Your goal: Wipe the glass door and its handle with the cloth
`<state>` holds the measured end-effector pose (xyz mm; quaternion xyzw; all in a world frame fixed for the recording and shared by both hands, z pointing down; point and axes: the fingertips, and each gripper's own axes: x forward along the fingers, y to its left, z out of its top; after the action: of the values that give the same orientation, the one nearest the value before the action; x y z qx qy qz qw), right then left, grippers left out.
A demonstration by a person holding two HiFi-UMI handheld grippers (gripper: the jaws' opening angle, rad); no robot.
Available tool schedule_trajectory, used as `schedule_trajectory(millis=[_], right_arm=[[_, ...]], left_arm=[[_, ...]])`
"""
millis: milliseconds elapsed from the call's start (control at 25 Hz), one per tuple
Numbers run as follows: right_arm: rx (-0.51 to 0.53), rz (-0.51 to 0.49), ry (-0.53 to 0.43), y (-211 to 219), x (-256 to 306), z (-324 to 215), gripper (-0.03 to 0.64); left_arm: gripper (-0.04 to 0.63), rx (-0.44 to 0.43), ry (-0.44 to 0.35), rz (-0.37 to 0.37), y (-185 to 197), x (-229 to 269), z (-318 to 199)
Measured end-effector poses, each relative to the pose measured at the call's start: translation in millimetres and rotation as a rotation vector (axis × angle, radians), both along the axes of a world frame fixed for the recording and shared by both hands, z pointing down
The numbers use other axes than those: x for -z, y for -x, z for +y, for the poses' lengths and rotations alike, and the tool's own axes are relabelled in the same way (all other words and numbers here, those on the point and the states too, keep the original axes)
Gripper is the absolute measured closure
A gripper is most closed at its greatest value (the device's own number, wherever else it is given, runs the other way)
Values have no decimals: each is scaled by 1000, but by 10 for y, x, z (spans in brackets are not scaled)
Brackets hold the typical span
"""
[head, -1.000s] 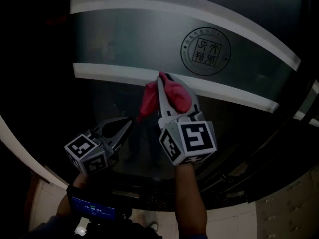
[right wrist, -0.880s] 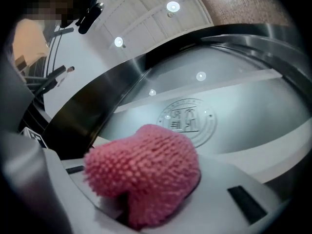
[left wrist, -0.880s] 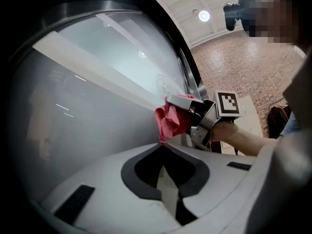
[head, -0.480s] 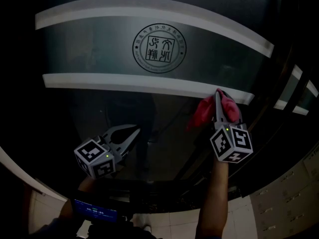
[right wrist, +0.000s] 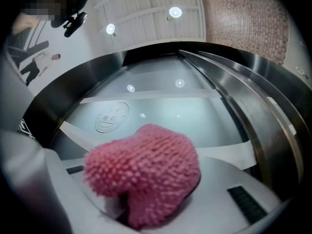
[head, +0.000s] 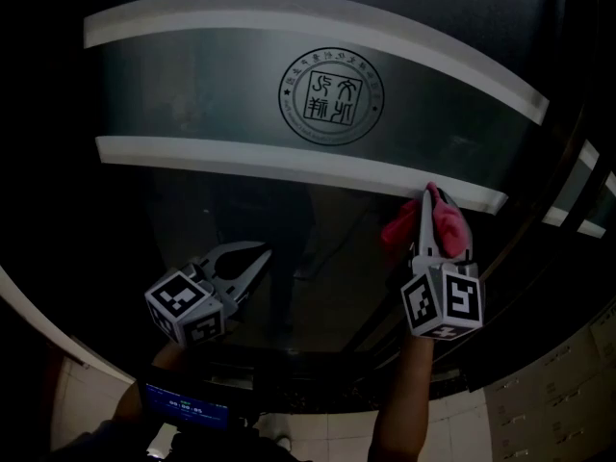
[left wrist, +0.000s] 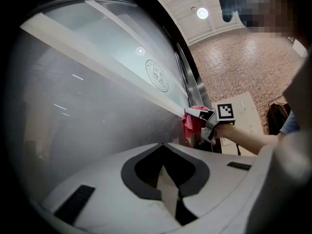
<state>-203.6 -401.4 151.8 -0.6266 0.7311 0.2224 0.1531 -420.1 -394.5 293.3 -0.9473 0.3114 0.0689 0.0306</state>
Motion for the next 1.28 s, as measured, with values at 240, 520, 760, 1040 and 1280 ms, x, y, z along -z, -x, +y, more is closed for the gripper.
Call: schedule_trajectory(millis=[240, 520, 760, 1040, 1280], right_arm=[[312, 59, -86, 1696, -202, 198, 557], [594, 215, 98, 3690, -940, 70, 558], [697, 193, 150, 4494, -1128, -32, 558], [605, 136, 133, 3988, -1051, -103, 557], [452, 116, 119, 2890, -978, -124, 557]], left_arm=[[594, 144, -6, -38, 676, -141, 19], [594, 361, 51, -67, 1741, -537, 49], [594, 453, 85, -64, 2310, -665, 97], [594, 344, 64, -46, 1903, -548, 78], [594, 181, 34, -47, 1057, -465, 77]])
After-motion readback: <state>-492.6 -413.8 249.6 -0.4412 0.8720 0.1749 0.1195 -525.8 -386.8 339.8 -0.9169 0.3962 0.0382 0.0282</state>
